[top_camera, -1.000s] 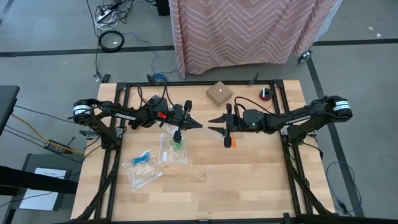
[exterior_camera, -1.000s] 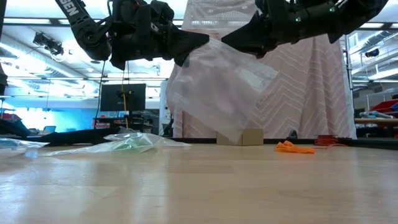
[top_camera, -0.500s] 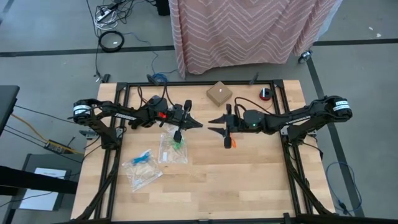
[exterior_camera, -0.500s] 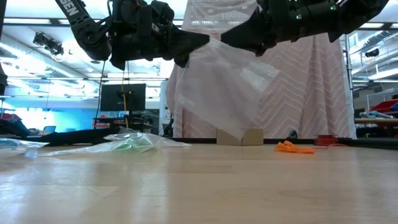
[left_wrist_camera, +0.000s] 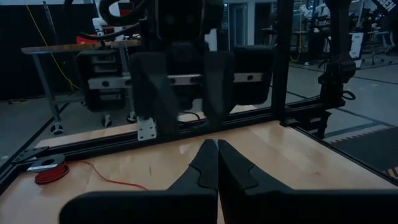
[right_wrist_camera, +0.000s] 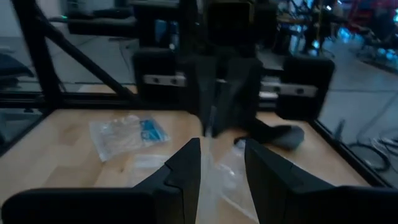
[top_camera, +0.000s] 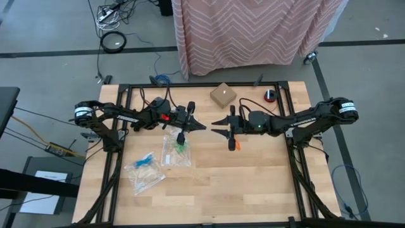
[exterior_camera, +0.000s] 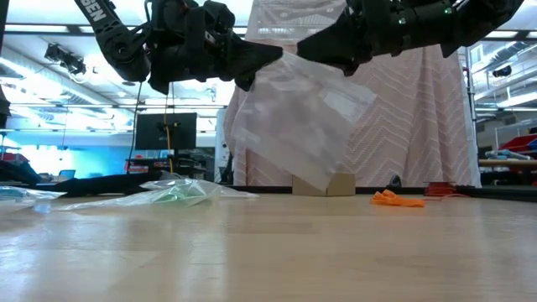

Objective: Sort rubber bands
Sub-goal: Open the transparent zip bag

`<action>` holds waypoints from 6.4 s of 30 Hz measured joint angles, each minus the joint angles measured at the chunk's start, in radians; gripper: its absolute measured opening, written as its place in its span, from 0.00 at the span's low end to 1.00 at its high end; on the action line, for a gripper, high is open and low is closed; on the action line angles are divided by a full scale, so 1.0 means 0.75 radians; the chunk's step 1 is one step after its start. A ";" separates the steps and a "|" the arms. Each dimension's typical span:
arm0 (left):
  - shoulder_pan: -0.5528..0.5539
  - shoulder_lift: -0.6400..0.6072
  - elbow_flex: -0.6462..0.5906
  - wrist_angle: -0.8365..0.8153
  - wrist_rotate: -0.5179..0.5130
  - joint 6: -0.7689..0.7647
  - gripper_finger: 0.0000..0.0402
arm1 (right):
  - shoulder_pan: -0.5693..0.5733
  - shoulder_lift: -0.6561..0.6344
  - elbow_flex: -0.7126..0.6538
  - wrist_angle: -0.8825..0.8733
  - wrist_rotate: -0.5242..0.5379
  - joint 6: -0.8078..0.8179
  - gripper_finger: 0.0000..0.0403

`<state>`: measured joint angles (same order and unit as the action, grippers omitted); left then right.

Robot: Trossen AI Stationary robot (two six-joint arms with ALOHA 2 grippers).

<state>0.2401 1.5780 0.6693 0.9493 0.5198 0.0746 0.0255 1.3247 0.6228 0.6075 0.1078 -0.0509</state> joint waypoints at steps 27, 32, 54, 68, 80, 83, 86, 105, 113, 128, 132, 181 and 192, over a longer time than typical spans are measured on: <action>0.000 0.000 0.000 -0.002 0.001 0.000 0.00 | -0.033 -0.001 0.000 -0.078 -0.031 0.030 0.28; 0.000 0.000 0.000 -0.002 0.001 0.000 0.00 | -0.038 -0.001 0.000 -0.075 -0.030 0.031 0.28; 0.000 0.000 0.000 -0.004 0.001 0.000 0.00 | -0.053 -0.001 0.000 -0.102 -0.031 0.032 0.28; -0.008 0.000 -0.001 0.046 -0.003 -0.026 0.00 | -0.065 -0.001 0.000 -0.111 -0.027 0.072 0.28; -0.052 -0.001 -0.001 0.046 -0.029 -0.005 0.00 | -0.084 0.006 0.001 -0.098 -0.007 0.084 0.28; -0.051 0.000 -0.001 0.044 -0.038 -0.005 0.00 | -0.069 0.020 0.001 -0.087 -0.011 0.116 0.28; -0.050 -0.001 0.000 -0.003 -0.039 0.007 0.00 | -0.046 0.020 0.001 0.001 -0.001 0.079 0.28; -0.063 0.064 -0.128 0.370 -0.183 0.072 0.00 | 0.000 0.023 0.001 0.021 0.090 0.030 0.28; -0.062 0.158 -0.141 0.483 -0.214 0.026 0.00 | 0.017 0.023 0.001 0.036 0.089 -0.003 0.28; -0.071 0.191 -0.092 0.475 -0.184 0.000 0.00 | 0.009 0.022 0.000 -0.062 0.115 0.009 0.28; -0.071 0.191 -0.092 0.472 -0.183 0.000 0.00 | 0.010 0.021 0.000 -0.008 0.108 0.007 0.28; -0.071 0.189 -0.092 0.426 -0.208 0.075 0.00 | 0.005 0.022 0.001 -0.130 0.084 0.219 0.28; -0.071 0.189 -0.092 0.401 -0.207 0.075 0.00 | 0.008 0.022 0.001 -0.076 0.072 0.209 0.28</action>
<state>0.1867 1.7199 0.6003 1.2503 0.3649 0.1310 0.0319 1.3415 0.6235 0.5503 0.1616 0.1059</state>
